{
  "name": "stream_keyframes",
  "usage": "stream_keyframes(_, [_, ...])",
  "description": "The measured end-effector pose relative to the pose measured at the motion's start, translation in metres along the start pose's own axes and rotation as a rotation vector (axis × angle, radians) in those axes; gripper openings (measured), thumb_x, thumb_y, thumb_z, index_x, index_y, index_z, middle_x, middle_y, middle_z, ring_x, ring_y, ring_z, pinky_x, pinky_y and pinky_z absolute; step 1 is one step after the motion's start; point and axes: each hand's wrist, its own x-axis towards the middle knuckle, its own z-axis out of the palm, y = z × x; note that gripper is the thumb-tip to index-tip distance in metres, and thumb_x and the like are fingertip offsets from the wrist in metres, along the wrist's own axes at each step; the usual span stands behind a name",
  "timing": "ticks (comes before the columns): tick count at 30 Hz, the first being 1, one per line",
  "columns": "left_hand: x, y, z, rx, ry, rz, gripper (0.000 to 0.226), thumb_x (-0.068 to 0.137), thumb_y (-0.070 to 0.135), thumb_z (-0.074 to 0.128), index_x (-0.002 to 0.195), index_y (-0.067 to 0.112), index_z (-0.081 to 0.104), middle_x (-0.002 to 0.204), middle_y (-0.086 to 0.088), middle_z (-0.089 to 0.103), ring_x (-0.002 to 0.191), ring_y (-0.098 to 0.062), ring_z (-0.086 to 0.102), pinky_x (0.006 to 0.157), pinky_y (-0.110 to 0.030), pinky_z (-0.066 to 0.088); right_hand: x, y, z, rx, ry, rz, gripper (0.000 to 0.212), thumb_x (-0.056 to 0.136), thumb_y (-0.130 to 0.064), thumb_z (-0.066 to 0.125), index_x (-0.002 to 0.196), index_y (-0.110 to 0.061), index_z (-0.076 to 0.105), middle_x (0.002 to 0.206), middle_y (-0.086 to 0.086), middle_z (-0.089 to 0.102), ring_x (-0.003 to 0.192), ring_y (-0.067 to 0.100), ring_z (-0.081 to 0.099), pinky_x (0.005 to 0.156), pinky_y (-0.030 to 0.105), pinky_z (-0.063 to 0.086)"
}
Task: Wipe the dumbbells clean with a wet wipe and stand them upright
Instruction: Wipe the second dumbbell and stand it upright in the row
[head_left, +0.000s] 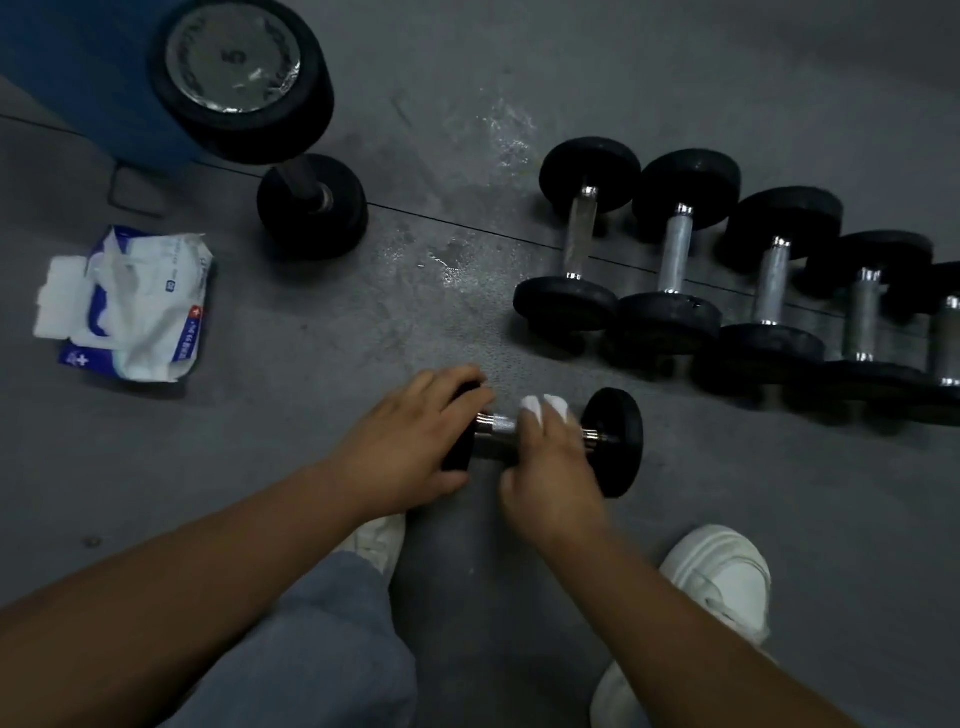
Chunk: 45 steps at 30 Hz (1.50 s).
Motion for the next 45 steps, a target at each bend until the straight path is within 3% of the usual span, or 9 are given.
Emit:
stream_keyframes(3, [-0.003,0.005,0.001,-0.045,-0.103,-0.079,0.101,0.076,0.053,0.073,0.155,0.022,0.02,0.162,0.001,0.01,0.146,-0.018,0.014,0.114,-0.033,0.027,-0.003,0.008,-0.003,-0.077,-0.069,-0.092,0.072,0.081,-0.017,0.053,0.149,-0.012,0.029,0.154,0.01,0.025,0.144,0.025,0.024,0.113,0.039,0.034])
stream_keyframes(7, [-0.012,0.01,-0.001,-0.098,0.0,-0.061,0.088,0.068,0.055,0.073,0.143,0.021,0.041,0.144,0.004,0.037,0.131,-0.015,0.036,0.1,-0.035,0.046,-0.027,0.0,0.002,-0.044,-0.087,-0.048,0.073,0.083,-0.019,0.053,0.15,-0.011,0.025,0.156,0.013,0.02,0.144,0.028,0.021,0.115,0.035,0.031])
stream_keyframes(13, [-0.03,0.017,0.012,-0.012,-0.317,-0.143,0.126,0.067,0.065,0.077,0.157,0.019,0.003,0.165,0.001,0.0,0.145,-0.02,0.028,0.111,-0.033,0.036,-0.057,0.008,0.012,0.026,-0.086,0.1,0.075,0.087,-0.012,0.048,0.155,-0.014,0.016,0.162,0.008,0.006,0.15,0.023,0.005,0.118,0.029,0.018])
stream_keyframes(19, [-0.021,0.014,-0.005,-0.123,0.016,-0.177,0.084,0.084,0.054,0.068,0.153,0.022,0.031,0.159,0.003,0.03,0.14,-0.02,0.039,0.105,-0.034,0.04,-0.041,0.004,-0.003,0.064,-0.04,0.01,0.077,0.087,-0.008,0.052,0.155,-0.019,0.018,0.164,0.004,0.0,0.149,0.019,0.011,0.114,0.036,0.033])
stream_keyframes(24, [0.008,0.012,-0.001,-0.014,-0.176,-0.205,0.12,0.076,0.054,0.076,0.157,0.018,-0.006,0.165,0.001,-0.016,0.149,-0.022,0.018,0.109,-0.039,0.037,-0.007,-0.018,-0.003,0.01,-0.038,-0.057,0.082,0.086,-0.015,0.056,0.156,-0.012,0.013,0.163,0.007,-0.009,0.15,0.022,-0.002,0.118,0.038,0.025])
stream_keyframes(31, [0.062,-0.02,-0.014,-0.049,-0.278,-0.217,0.129,0.064,0.051,0.084,0.157,0.021,0.0,0.164,-0.005,0.008,0.148,-0.024,0.02,0.117,-0.041,0.029,0.039,-0.004,-0.013,-0.005,0.007,-0.014,0.064,0.089,-0.018,0.051,0.149,-0.008,0.031,0.159,0.014,0.019,0.146,0.027,0.02,0.114,0.035,0.028])
stream_keyframes(35, [0.076,-0.034,-0.02,-0.203,-0.306,-0.224,0.128,0.061,0.048,0.088,0.156,0.022,0.008,0.161,-0.003,0.018,0.143,-0.021,0.031,0.115,-0.033,0.032,0.063,0.001,-0.039,0.173,0.02,-0.054,0.033,0.09,-0.02,0.046,0.117,-0.013,0.065,0.122,0.012,0.06,0.112,0.028,0.057,0.096,0.036,0.045])
stream_keyframes(41, [0.072,-0.039,-0.009,-0.348,-0.257,-0.232,0.122,0.058,0.041,0.086,0.153,0.029,0.011,0.156,0.005,0.018,0.137,-0.015,0.034,0.112,-0.032,0.035,0.062,0.001,-0.057,0.217,0.29,0.043,0.018,0.086,-0.009,0.049,0.096,-0.023,0.056,0.101,0.002,0.059,0.083,0.023,0.06,0.073,0.035,0.051])
stream_keyframes(45, [0.073,-0.04,-0.009,-0.359,-0.258,-0.237,0.12,0.06,0.038,0.087,0.153,0.028,0.012,0.156,0.004,0.018,0.137,-0.014,0.034,0.111,-0.027,0.034,0.072,0.001,-0.04,0.209,0.348,0.162,0.018,0.084,-0.003,0.054,0.09,-0.017,0.062,0.104,0.008,0.057,0.093,0.029,0.06,0.077,0.038,0.051])
